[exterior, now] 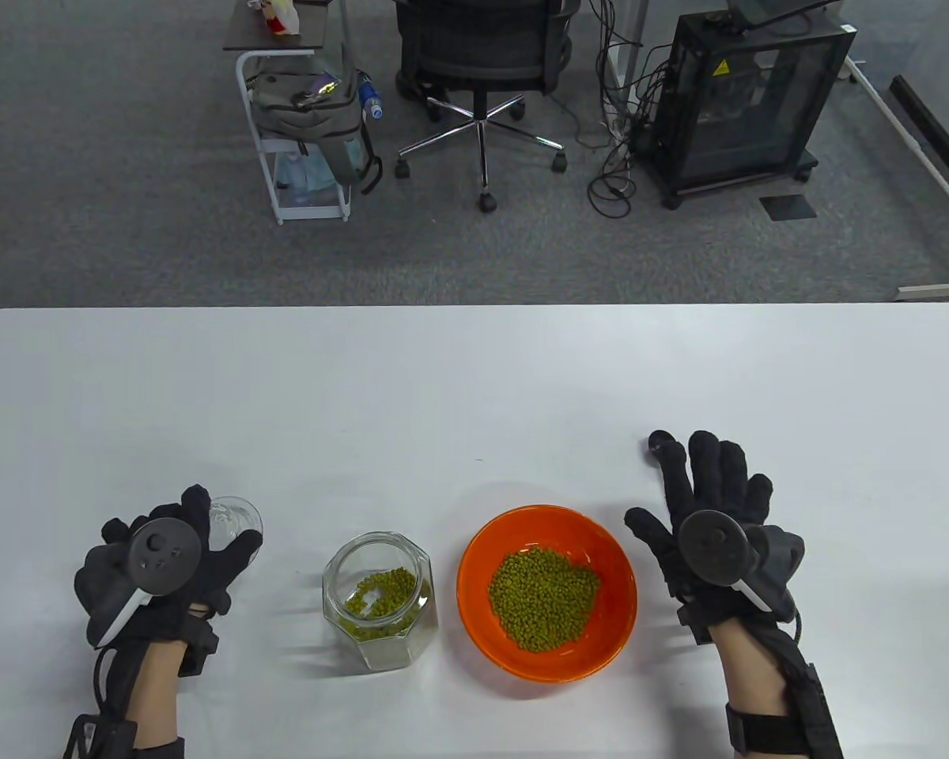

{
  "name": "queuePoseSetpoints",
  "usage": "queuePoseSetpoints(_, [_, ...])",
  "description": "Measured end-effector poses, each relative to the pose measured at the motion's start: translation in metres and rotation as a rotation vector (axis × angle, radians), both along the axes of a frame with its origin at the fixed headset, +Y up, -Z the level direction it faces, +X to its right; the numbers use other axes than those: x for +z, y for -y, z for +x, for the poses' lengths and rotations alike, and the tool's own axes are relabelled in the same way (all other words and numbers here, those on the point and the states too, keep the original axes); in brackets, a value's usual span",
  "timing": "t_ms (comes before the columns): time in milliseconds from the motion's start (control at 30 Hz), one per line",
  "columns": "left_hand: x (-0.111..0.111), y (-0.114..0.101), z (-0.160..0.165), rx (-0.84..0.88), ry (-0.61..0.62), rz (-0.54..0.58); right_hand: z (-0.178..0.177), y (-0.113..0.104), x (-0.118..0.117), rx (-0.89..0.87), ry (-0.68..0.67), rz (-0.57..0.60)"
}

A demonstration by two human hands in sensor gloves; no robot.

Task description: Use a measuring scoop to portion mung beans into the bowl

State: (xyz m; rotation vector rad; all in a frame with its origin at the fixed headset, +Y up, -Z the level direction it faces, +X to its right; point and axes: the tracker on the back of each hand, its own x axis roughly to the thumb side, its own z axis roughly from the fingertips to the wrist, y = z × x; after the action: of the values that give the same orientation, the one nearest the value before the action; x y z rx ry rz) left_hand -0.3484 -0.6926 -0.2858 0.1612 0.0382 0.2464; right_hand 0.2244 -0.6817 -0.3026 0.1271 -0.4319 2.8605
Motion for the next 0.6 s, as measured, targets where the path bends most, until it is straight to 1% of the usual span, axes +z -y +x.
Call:
queuePoseSetpoints(300, [0.020, -0.032, 0.021, 0.000, 0.074, 0.155, -0.001, 0.002, 0.000, 0.012, 0.005, -0.018])
queuePoseSetpoints(400, [0.027, -0.041, 0.030, 0.037, 0.122, 0.206, -0.001, 0.004, -0.001, 0.015, 0.007, -0.028])
queuePoseSetpoints(600, [0.038, -0.055, 0.054, 0.003, 0.206, 0.243, -0.001, 0.004, -0.001, 0.015, 0.012, -0.041])
